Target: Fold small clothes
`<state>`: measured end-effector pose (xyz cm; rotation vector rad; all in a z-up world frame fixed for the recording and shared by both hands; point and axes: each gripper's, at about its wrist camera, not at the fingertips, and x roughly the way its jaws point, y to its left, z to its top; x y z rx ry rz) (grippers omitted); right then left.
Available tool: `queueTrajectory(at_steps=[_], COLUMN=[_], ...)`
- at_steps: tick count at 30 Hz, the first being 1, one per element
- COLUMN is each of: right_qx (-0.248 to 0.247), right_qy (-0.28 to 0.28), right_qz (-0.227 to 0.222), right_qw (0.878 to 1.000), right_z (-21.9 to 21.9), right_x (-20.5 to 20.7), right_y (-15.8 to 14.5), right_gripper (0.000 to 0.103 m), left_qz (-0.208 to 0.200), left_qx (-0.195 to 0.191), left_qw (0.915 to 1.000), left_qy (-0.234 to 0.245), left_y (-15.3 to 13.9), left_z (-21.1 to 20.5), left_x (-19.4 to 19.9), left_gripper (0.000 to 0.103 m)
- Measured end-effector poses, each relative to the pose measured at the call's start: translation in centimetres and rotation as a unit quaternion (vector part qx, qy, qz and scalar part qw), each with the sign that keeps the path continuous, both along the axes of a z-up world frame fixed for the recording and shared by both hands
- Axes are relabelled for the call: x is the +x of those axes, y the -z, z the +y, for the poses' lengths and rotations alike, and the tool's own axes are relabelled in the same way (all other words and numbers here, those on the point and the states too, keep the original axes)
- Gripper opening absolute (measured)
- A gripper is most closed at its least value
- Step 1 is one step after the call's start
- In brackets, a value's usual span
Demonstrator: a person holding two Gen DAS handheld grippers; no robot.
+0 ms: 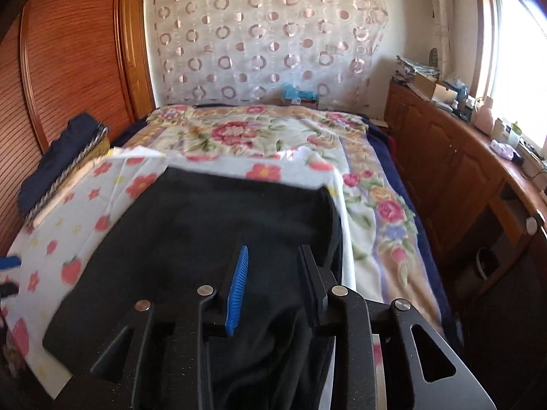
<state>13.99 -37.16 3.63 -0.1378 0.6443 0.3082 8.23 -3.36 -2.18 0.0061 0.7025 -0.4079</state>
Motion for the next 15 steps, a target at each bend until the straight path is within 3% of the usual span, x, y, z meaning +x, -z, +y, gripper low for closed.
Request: queueTrajectory(at_steps=[7,15], right_qx=[0.023,0.003], right_qy=[-0.046,-0.056], right_qz=[0.025,0.039], right_qw=[0.998,0.998], right_z=[-1.8,-3.0], right_x=[-5.9,-6.7], right_y=[0.1,1.3], right_gripper=[0.030,0.030], left_qz=[0.009,0.025], left_qx=[0.007,0.025], left_qw=[0.9994,0.9982], left_qy=[0.032,0.048], left_y=[0.5,1.5], left_z=[-3.3,-5.5], left_x=[0.3,1.1], left_gripper=[0.059,0.064])
